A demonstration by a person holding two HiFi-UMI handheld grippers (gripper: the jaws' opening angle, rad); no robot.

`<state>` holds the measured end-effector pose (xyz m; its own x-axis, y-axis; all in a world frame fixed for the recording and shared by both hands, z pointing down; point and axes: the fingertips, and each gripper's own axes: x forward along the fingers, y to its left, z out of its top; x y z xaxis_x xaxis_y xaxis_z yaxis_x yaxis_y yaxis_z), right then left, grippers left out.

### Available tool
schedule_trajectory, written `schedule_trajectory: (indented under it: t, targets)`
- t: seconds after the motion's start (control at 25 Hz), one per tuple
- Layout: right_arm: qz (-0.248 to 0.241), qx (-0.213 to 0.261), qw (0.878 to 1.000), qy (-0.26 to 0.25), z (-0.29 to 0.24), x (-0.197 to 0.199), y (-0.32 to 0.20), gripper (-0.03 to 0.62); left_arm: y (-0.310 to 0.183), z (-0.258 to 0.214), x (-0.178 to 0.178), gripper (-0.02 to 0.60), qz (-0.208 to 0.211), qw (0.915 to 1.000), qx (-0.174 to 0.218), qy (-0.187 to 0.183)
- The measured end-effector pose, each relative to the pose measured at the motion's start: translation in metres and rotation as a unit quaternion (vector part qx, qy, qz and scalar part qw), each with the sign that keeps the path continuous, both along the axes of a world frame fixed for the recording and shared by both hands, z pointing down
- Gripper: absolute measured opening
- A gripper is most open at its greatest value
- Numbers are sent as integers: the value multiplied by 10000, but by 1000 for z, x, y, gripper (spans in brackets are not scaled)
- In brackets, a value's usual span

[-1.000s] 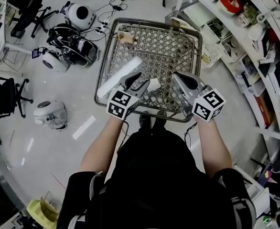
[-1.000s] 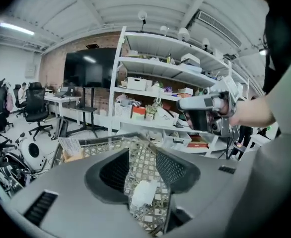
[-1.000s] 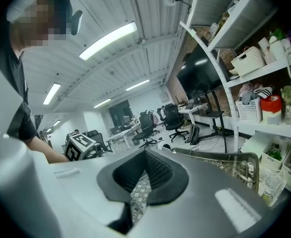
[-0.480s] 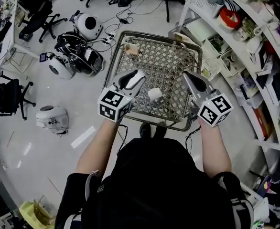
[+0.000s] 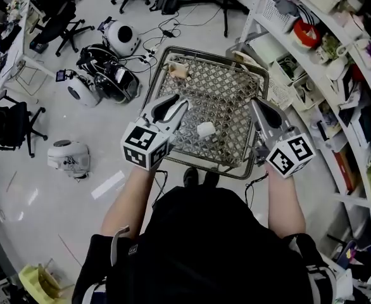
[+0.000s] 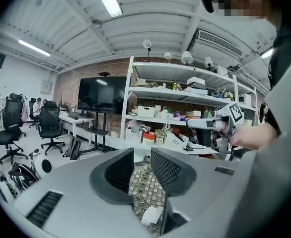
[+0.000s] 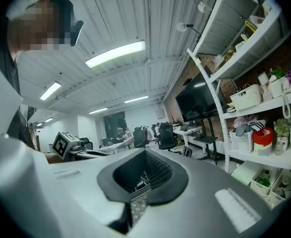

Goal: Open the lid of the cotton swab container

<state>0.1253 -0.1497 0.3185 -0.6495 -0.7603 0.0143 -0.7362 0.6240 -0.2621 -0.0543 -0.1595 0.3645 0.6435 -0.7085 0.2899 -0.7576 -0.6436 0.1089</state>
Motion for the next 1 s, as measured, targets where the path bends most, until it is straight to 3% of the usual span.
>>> schedule_trajectory:
  t: [1.0]
  targets:
    - [-171,12,9998,142,1,-11,6,8,11,-6,-1,81,-64,9998,170,-98]
